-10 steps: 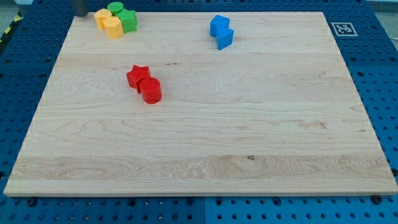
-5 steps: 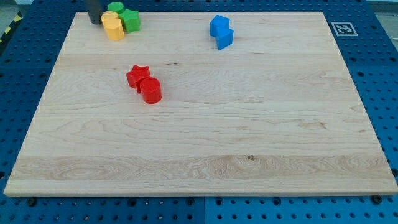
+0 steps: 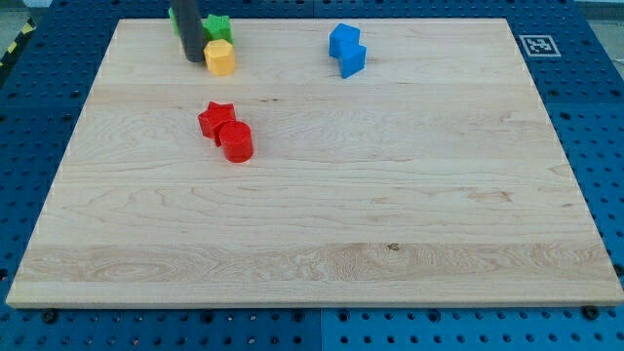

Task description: Separate yellow hexagon from the green star

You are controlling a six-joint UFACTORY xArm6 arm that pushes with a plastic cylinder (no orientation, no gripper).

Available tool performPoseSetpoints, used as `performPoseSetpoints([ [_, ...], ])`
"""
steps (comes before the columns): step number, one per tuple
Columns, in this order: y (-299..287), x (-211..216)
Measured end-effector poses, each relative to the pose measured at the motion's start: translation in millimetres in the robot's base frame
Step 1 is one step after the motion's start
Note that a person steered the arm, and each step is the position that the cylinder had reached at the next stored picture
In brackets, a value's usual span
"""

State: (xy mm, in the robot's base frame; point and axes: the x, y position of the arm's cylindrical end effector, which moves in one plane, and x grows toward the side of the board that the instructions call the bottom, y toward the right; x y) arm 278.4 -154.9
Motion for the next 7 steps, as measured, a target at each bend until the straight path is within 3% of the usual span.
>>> performPoseSetpoints([
  [2, 67, 20],
  [3, 62, 22],
  [5, -48, 21],
  [7, -111, -61],
])
